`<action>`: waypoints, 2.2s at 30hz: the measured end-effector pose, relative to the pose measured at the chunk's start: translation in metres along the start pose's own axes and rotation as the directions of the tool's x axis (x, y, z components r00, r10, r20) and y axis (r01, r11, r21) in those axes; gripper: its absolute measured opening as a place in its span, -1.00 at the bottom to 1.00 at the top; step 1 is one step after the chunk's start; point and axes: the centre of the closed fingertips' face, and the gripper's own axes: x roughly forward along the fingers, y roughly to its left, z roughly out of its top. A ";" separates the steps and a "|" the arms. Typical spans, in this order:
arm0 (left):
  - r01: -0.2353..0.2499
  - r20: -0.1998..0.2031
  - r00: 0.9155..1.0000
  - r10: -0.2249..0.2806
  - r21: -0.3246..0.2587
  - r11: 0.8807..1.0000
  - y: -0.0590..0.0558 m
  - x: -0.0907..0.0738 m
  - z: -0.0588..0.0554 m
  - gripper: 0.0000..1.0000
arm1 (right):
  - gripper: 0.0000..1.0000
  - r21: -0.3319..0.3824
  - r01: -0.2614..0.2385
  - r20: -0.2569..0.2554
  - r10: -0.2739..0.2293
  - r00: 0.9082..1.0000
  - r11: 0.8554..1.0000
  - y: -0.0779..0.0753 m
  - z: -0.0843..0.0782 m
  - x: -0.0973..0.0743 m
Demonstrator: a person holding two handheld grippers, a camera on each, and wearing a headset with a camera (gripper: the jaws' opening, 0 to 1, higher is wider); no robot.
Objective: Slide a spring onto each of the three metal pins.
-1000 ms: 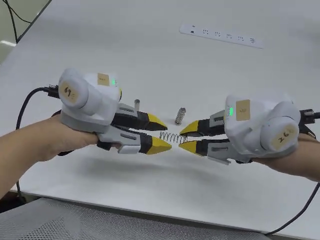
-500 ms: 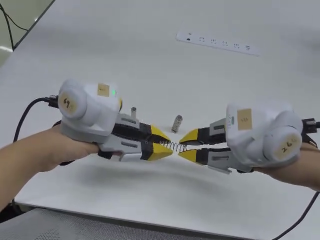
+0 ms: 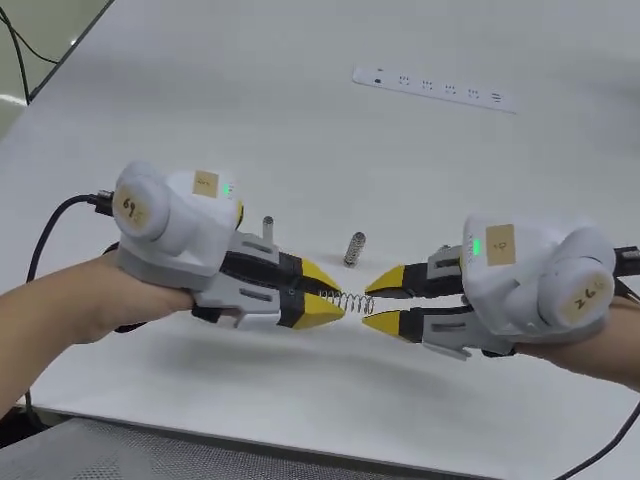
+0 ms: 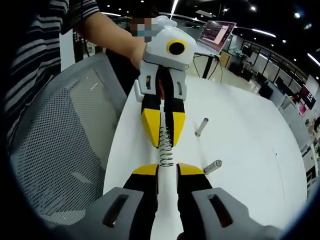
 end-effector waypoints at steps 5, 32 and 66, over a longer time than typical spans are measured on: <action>0.006 0.001 1.000 -0.006 -0.003 1.000 -0.002 0.000 0.001 -0.93 | -0.80 0.016 -0.020 0.027 0.020 0.999 1.000 0.005 0.005 0.001; -0.012 -0.021 1.000 0.013 0.043 0.999 0.000 0.007 -0.005 -0.95 | -0.86 -0.090 -0.030 0.047 0.035 0.998 0.996 -0.003 0.045 -0.011; -0.047 -0.035 0.998 0.048 0.027 0.999 0.002 0.000 -0.005 -0.89 | -0.86 -0.200 0.015 0.089 0.003 0.996 0.980 -0.001 0.071 0.004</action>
